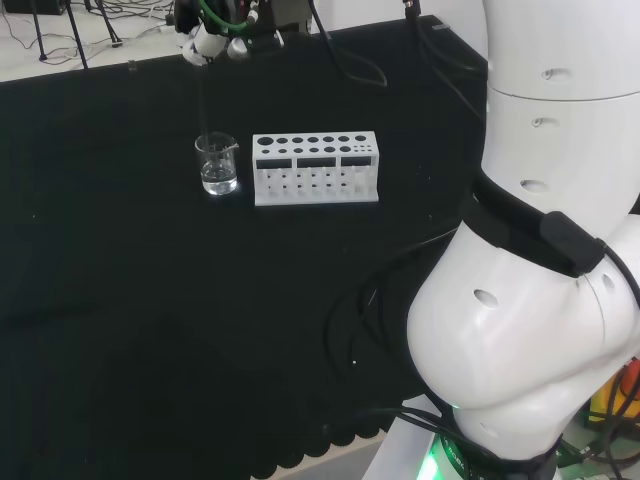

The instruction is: Put the glass rod back on the white test tube rack.

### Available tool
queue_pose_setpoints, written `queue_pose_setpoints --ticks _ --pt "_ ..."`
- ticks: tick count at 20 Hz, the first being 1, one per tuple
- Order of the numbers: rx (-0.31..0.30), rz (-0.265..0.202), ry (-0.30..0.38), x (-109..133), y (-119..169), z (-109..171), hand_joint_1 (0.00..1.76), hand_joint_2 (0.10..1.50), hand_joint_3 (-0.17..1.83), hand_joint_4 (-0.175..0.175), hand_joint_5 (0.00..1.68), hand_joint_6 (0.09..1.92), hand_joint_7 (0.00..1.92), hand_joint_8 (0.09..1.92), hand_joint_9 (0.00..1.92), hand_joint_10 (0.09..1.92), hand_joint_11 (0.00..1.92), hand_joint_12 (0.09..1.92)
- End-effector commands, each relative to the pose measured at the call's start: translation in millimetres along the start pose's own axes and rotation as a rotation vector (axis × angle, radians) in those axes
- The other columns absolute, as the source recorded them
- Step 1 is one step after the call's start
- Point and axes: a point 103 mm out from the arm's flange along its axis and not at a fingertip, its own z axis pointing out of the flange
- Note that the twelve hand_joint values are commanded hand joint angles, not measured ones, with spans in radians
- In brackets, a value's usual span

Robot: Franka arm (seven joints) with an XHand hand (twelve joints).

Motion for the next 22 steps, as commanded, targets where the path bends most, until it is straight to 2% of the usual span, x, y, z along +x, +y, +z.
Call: queue_pose_setpoints --ticks 1,7,16,22 --pt "-0.009 0.003 -0.013 6 -7 -25 1.31 0.74 0.59 -0.175 1.14 0.58 1.21 1.04 1.65 0.85 1.65 0.77" --pt "-0.025 0.038 -0.008 -7 -24 -45 1.31 0.74 0.59 -0.175 1.14 0.58 1.21 1.04 1.65 0.85 1.65 0.77" --pt "-0.034 0.093 -0.001 -42 -50 -52 1.31 0.74 0.59 -0.175 1.14 0.58 1.21 1.04 1.65 0.85 1.65 0.78" --pt "-0.048 0.163 0.005 -83 -83 -56 1.31 0.74 0.59 -0.175 1.14 0.58 1.21 1.04 1.65 0.85 1.65 0.78"
